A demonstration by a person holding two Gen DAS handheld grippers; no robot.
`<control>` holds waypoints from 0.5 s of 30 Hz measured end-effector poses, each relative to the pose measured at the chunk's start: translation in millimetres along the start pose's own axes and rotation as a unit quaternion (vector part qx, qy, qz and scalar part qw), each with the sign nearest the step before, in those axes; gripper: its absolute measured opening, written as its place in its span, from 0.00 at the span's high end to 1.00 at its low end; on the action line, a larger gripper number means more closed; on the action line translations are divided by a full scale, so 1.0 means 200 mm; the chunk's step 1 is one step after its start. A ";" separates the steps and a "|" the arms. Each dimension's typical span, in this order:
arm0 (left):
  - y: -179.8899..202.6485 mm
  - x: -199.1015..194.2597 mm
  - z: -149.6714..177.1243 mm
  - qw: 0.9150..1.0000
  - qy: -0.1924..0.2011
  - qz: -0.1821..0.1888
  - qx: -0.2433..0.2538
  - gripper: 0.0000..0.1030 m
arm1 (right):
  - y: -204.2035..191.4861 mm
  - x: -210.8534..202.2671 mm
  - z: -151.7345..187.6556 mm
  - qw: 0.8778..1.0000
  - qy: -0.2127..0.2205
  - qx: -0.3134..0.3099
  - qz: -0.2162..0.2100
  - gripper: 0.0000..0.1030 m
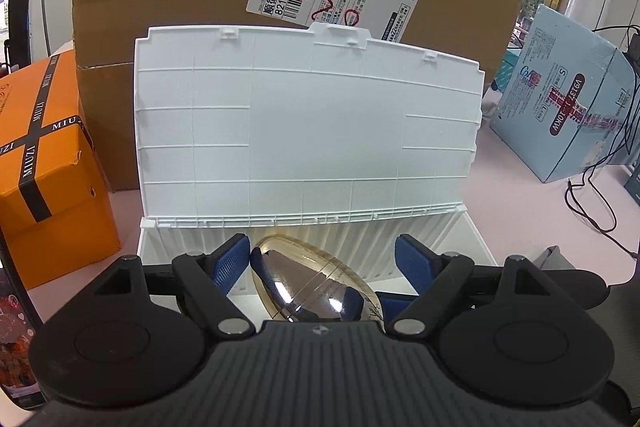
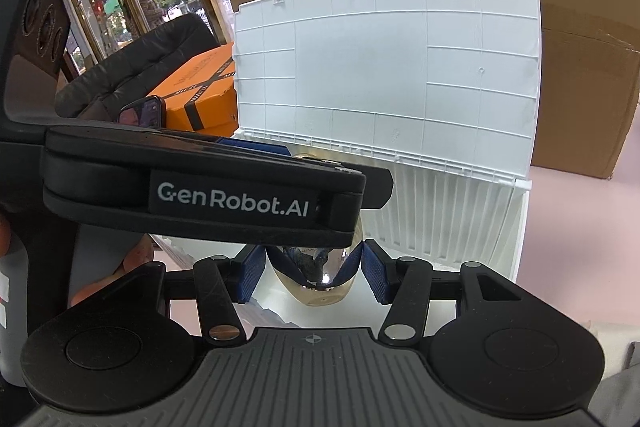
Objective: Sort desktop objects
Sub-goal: 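Lower the egg into the white box and open the left gripper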
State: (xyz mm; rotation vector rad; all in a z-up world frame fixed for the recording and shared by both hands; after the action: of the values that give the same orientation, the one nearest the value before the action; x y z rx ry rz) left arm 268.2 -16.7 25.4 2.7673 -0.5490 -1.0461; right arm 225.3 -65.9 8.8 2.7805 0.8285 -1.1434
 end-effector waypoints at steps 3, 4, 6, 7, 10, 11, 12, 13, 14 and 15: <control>0.00 0.00 0.00 1.000 0.001 -0.005 0.005 0.24 | 0.00 0.01 0.00 1.000 -0.004 0.004 -0.003 0.51; 0.00 0.00 0.00 1.000 0.001 -0.005 0.005 0.24 | 0.00 0.02 0.00 1.000 -0.005 0.005 -0.004 0.51; 0.00 0.00 0.00 1.000 0.001 -0.005 0.006 0.24 | 0.00 0.02 0.00 1.000 -0.005 0.005 -0.003 0.51; 0.00 0.00 0.00 1.000 0.000 -0.005 0.006 0.24 | 0.00 0.02 0.01 1.000 -0.005 0.005 -0.003 0.51; 0.00 0.00 0.00 1.000 0.001 -0.007 0.007 0.23 | 0.00 0.02 0.01 1.000 -0.005 0.007 -0.002 0.51; 0.00 0.00 0.00 1.000 0.001 -0.007 0.007 0.23 | 0.00 0.02 0.01 1.000 -0.005 0.007 -0.002 0.51; 0.00 0.00 0.00 1.000 0.000 -0.006 0.006 0.23 | 0.00 0.02 0.01 1.000 -0.004 0.007 -0.002 0.51; 0.00 0.00 0.00 1.000 0.000 -0.006 0.005 0.23 | 0.00 0.02 0.01 1.000 -0.004 0.007 -0.002 0.51; 0.00 0.01 0.00 1.000 -0.002 -0.005 0.003 0.23 | 0.00 0.02 0.01 1.000 -0.004 0.007 -0.001 0.51; -0.01 0.01 0.00 1.000 -0.003 -0.004 0.002 0.22 | 0.00 0.02 0.01 1.000 -0.004 0.007 0.000 0.51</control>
State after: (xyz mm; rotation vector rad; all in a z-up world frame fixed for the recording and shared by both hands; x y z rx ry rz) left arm 269.4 -16.3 23.7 2.7722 -0.5413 -1.0572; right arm 225.6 -64.1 5.2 2.7850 0.8244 -1.1633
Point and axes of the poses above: each gripper's, at about its wrist camera, not at the fingertips, and x roughly the way its jaws point, y to its right, z to its underside, the point moved 10 cm from there along x, roughly the way its jaws point, and after that the axes turned 8 degrees about z, right-handed, at the moved point
